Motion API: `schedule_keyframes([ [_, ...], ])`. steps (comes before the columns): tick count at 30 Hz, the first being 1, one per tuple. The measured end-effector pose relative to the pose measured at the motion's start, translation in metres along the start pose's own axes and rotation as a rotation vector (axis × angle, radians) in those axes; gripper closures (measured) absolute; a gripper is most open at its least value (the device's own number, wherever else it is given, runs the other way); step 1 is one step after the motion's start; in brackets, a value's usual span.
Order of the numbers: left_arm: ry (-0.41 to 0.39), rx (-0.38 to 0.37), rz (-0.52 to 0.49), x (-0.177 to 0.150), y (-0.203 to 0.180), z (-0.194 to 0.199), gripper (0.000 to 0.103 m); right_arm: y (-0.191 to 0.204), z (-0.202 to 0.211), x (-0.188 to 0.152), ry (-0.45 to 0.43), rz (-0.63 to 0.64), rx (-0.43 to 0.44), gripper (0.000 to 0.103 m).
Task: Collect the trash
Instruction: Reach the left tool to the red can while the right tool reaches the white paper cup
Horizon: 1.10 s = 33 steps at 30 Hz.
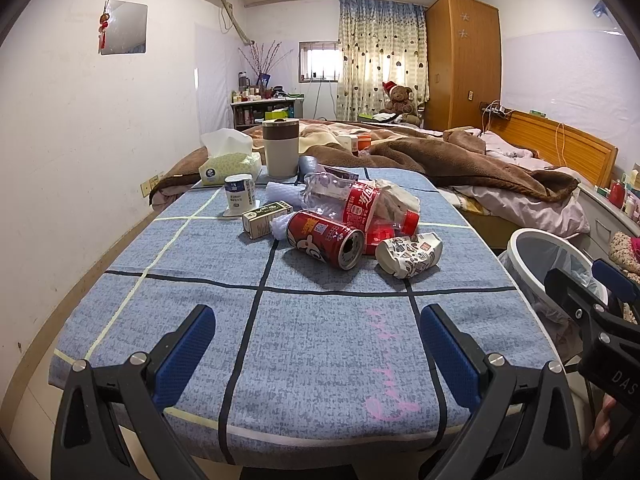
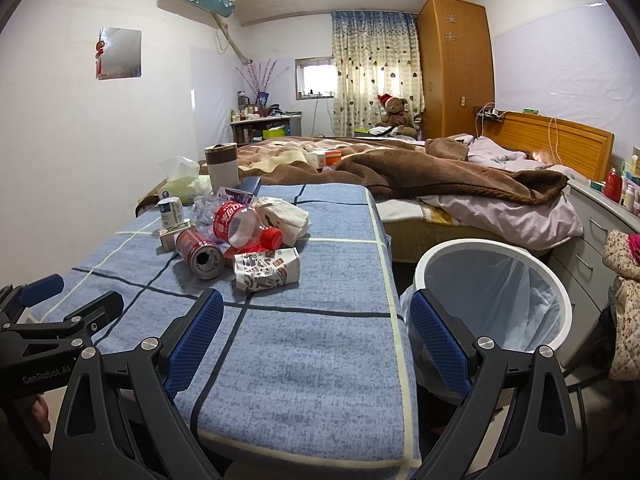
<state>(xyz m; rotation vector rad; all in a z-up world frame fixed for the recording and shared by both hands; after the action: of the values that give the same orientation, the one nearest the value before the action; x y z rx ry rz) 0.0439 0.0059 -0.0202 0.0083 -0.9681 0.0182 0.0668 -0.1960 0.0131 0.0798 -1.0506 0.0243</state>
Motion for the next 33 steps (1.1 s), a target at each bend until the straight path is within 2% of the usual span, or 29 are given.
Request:
schedule_keyframes([
  [7,0.016,-0.002,0.002,0.000,0.001,-0.011,0.000,-0.006,-0.006,-0.001,0.014,0.002,-0.004,0.006],
  [14,0.066,-0.026,0.028,0.003,0.012,-0.033,0.000,-0.007,-0.038,0.002,0.048,-0.002,-0.036,0.006],
  [22,0.128,-0.076,0.072,0.021,0.027,-0.072,0.000,0.002,-0.070,0.006,0.097,-0.004,-0.031,0.006],
  [30,0.159,-0.121,0.083,0.048,0.026,-0.107,0.000,0.010,-0.102,0.010,0.155,-0.039,-0.006,0.007],
  [33,0.182,-0.151,0.085,0.057,0.023,-0.123,0.000,0.014,-0.110,0.011,0.178,-0.052,0.005,0.011],
])
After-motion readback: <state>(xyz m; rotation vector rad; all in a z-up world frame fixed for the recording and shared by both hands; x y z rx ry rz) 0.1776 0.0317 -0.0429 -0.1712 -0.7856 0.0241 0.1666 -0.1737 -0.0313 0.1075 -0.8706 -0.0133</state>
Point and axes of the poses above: each gripper's, at about its wrist camera, not at the fingertips, and z roughly against the way its jaws point, y to its left, x to its top, the point moved 6 cm from there along -z, roughly the way its jaws point, and after that the axes turned 2 degrees about y, right-handed, at the moved point
